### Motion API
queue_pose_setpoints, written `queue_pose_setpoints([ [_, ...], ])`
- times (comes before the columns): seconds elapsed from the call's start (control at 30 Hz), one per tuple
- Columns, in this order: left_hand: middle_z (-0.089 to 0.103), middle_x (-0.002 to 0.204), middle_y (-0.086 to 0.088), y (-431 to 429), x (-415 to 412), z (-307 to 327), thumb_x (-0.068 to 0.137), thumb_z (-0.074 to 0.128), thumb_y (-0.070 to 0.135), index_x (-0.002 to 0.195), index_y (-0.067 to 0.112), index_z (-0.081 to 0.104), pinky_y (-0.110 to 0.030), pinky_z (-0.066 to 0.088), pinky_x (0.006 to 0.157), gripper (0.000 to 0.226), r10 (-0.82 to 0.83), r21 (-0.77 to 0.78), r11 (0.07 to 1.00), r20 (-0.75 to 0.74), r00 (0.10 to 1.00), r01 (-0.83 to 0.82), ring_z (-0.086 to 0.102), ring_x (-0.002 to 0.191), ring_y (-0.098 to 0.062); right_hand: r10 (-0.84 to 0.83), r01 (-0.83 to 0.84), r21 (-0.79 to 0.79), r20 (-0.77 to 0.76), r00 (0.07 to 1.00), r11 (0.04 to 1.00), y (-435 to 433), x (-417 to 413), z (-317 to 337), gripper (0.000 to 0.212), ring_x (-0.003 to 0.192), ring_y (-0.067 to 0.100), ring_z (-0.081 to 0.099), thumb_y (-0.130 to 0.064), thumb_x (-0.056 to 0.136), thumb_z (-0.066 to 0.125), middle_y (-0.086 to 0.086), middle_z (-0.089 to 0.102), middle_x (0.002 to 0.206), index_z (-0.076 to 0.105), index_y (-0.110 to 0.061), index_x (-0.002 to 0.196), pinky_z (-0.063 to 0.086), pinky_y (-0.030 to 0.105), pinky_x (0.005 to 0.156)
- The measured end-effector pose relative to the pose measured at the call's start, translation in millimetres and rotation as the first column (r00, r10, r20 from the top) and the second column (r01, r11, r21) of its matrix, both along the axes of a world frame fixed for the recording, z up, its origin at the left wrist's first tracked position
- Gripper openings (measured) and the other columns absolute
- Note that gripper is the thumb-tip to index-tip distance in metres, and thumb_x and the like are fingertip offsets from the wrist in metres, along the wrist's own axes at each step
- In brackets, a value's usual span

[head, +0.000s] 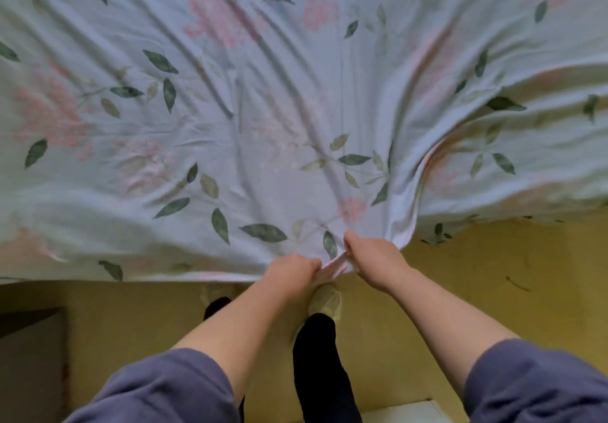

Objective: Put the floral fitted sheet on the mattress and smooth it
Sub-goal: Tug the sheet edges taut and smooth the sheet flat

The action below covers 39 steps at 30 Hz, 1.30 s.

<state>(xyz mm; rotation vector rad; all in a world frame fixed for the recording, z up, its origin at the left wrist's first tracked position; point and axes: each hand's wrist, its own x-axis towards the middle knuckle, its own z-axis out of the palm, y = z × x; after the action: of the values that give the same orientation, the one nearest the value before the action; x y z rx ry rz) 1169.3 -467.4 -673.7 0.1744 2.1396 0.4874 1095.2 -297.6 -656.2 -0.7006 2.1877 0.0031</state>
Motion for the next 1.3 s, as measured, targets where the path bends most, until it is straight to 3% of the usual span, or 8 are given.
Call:
queue_pose_setpoints([
  [0.2,0.064,0.114,-0.014,32,-15,-10,0.098,0.037,0.040,0.108,0.015,0.058,-0.033,0.044,0.080,0.033,0.059,-0.029,0.998,0.084,0.995,-0.057,0.060,0.105,-0.032,0.025,-0.023,-0.025,0.059,0.998,0.999,27,-14,-16,0.009,0.086,0.032,0.057,-0.016,0.095,0.046,0.014,0.062,0.100,0.041,-0.016,0.103,0.034,0.034,0.063],
  [0.27,0.061,0.121,-0.013,35,-19,-16,0.097,0.042,0.029,0.113,0.014,0.059,-0.032,0.044,0.085,0.028,0.027,-0.091,0.996,0.166,0.986,-0.012,0.057,0.110,-0.029,0.020,-0.022,0.010,0.148,0.989,1.000,37,-13,-26,0.002,0.092,0.030,0.056,-0.019,0.097,0.044,0.013,0.061,0.106,0.044,-0.019,0.099,0.036,0.033,0.066],
  [0.4,0.059,0.121,-0.012,40,-17,-18,0.092,0.046,0.018,0.118,0.011,0.057,-0.039,0.047,0.089,0.029,-0.033,-0.190,0.977,0.314,0.949,0.097,0.057,0.109,-0.030,-0.019,-0.027,0.156,0.289,0.957,0.987,72,-4,-36,0.019,0.100,0.029,0.056,-0.031,0.098,0.044,0.008,0.059,0.114,0.053,-0.017,0.108,0.041,0.032,0.071],
  [0.57,0.060,0.115,-0.009,48,-34,-2,0.091,0.039,0.021,0.111,0.017,0.055,-0.035,0.043,0.074,0.026,0.087,-0.182,0.981,0.140,0.986,-0.061,0.057,0.103,-0.030,-0.150,0.142,0.123,0.067,0.986,0.982,102,-30,-22,0.019,0.088,0.025,0.054,-0.021,0.095,0.042,0.006,0.060,0.109,0.053,-0.018,0.110,0.042,0.032,0.065],
  [0.87,0.059,0.111,-0.005,112,-134,26,0.092,0.038,0.017,0.112,0.019,0.057,-0.035,0.042,0.083,0.028,0.056,-0.063,0.996,-0.004,0.998,-0.056,0.054,0.103,-0.026,-0.250,0.274,0.142,-0.167,0.954,0.951,151,-114,13,0.033,0.115,0.024,0.048,-0.016,0.091,0.051,0.004,0.052,0.124,0.051,-0.021,0.123,0.044,0.035,0.087],
  [0.97,0.054,0.116,-0.003,132,-162,25,0.092,0.041,0.019,0.117,0.019,0.054,-0.031,0.037,0.066,0.027,0.061,-0.050,0.996,-0.122,0.991,-0.067,0.053,0.104,-0.025,-0.283,0.306,0.091,-0.204,0.937,0.948,160,-136,8,0.045,0.117,0.024,0.046,-0.013,0.089,0.054,0.003,0.047,0.130,0.044,-0.024,0.132,0.042,0.036,0.090],
  [1.17,0.046,0.117,-0.003,175,-180,-12,0.083,0.056,0.042,0.121,0.019,0.043,-0.036,0.040,0.082,0.046,0.072,-0.178,0.975,-0.304,0.950,-0.131,0.047,0.108,-0.025,-0.108,0.118,0.022,-0.263,0.959,0.993,174,-167,-19,0.036,0.113,0.028,0.045,-0.011,0.087,0.053,0.005,0.045,0.123,0.048,-0.021,0.121,0.037,0.037,0.082],
  [1.3,0.048,0.110,-0.003,200,-175,-26,0.088,0.050,0.027,0.110,0.021,0.046,-0.037,0.032,0.078,0.023,0.106,-0.293,0.925,-0.414,0.904,-0.243,0.049,0.099,-0.025,0.002,-0.009,-0.028,-0.243,0.970,1.000,186,-180,-31,0.028,0.110,0.029,0.044,-0.006,0.086,0.050,0.008,0.047,0.118,0.055,-0.016,0.112,0.034,0.036,0.081],
])
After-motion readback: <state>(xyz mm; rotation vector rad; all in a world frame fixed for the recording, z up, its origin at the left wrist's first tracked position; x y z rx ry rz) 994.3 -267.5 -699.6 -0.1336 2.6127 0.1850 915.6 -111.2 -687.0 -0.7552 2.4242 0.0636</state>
